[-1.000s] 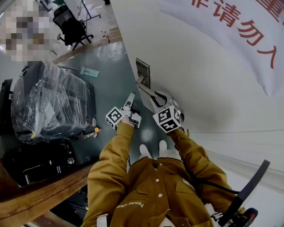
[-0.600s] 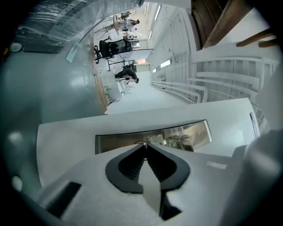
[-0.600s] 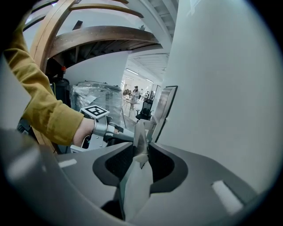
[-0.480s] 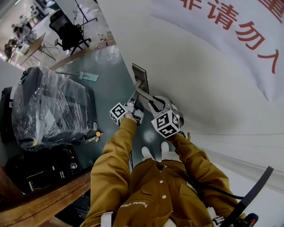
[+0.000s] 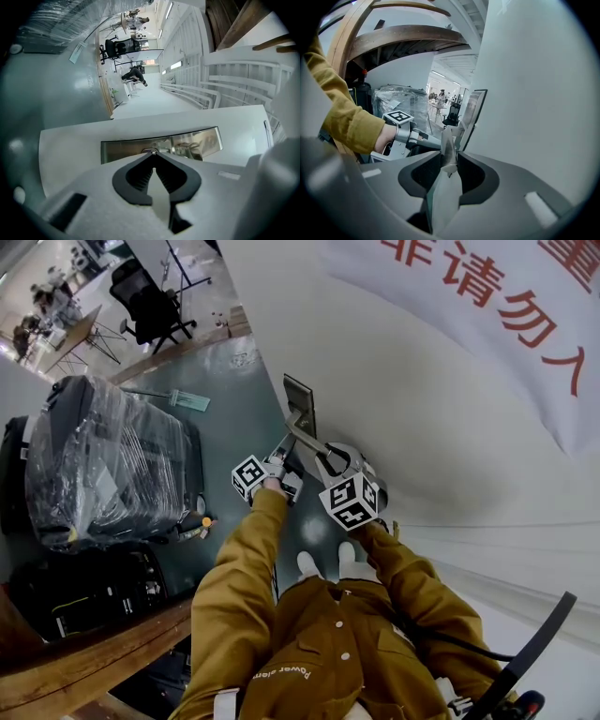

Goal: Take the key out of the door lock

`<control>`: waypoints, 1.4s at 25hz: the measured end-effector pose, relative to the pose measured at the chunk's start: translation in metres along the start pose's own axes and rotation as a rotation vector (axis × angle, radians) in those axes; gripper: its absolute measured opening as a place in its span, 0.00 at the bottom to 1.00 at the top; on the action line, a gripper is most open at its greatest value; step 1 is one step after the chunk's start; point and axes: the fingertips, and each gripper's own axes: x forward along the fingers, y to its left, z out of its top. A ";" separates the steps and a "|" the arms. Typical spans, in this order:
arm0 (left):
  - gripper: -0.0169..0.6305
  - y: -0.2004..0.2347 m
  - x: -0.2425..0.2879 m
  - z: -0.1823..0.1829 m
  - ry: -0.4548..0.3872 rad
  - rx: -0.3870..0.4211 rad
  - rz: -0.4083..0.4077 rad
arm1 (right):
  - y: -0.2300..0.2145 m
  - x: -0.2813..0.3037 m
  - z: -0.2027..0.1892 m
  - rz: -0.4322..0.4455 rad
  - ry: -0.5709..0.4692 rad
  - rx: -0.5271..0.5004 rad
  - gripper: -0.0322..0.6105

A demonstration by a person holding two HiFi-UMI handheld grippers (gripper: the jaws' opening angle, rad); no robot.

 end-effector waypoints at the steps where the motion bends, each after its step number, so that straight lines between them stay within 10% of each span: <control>1: 0.06 0.000 -0.001 0.000 0.004 -0.006 0.001 | 0.000 0.000 0.000 -0.001 0.003 0.004 0.24; 14: 0.06 -0.002 -0.012 -0.002 0.103 0.020 0.066 | 0.005 -0.003 0.000 -0.016 0.025 0.048 0.25; 20: 0.06 -0.007 -0.031 -0.002 0.105 -0.100 0.006 | 0.013 -0.008 0.004 0.002 0.024 0.057 0.25; 31: 0.06 -0.058 -0.126 -0.005 0.062 0.029 -0.064 | 0.008 -0.007 0.002 -0.012 0.008 0.040 0.25; 35: 0.06 -0.096 -0.146 -0.020 0.061 0.205 -0.011 | 0.006 -0.018 0.010 -0.034 -0.045 0.085 0.29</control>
